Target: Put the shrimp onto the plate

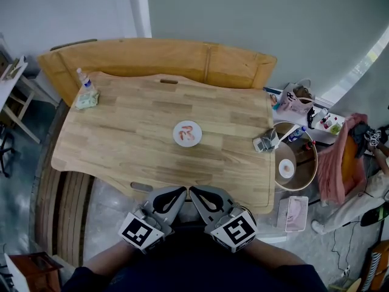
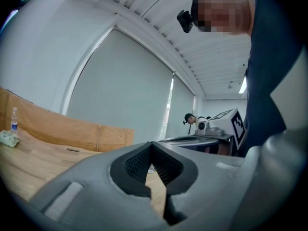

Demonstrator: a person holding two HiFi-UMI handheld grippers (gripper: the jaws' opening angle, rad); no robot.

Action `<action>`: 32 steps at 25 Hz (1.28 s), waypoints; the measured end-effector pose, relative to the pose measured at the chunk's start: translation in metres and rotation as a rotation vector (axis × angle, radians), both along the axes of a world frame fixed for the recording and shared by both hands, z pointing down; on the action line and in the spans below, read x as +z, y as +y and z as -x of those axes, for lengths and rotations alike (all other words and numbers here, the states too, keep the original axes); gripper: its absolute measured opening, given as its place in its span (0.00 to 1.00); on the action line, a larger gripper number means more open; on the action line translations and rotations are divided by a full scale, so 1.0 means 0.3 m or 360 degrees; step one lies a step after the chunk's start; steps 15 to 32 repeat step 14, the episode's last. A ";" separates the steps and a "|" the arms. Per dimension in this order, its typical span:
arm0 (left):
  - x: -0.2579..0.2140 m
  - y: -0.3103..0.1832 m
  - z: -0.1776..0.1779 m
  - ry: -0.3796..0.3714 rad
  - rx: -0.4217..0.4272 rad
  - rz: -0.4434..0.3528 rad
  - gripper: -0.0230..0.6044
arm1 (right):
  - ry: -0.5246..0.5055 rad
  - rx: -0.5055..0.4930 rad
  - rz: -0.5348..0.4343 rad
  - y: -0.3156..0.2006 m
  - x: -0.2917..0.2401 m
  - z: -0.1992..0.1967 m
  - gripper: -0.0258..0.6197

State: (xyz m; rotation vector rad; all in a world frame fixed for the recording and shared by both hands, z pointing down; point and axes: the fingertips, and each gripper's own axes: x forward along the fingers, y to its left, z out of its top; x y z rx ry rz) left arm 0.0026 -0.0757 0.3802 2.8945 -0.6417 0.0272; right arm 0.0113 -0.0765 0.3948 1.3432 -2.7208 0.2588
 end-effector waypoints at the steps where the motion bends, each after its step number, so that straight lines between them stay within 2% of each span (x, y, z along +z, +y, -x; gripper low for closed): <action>1: 0.008 0.001 0.003 -0.0007 -0.0010 0.0016 0.04 | -0.0004 -0.0005 0.0003 0.001 0.003 0.000 0.05; 5: 0.020 -0.002 0.007 -0.0025 -0.0045 0.0054 0.04 | -0.0013 -0.0008 0.0011 0.001 0.005 -0.001 0.05; 32: 0.025 0.002 0.004 -0.0027 -0.0048 0.0041 0.04 | -0.0009 -0.0028 0.0012 0.005 0.016 -0.004 0.05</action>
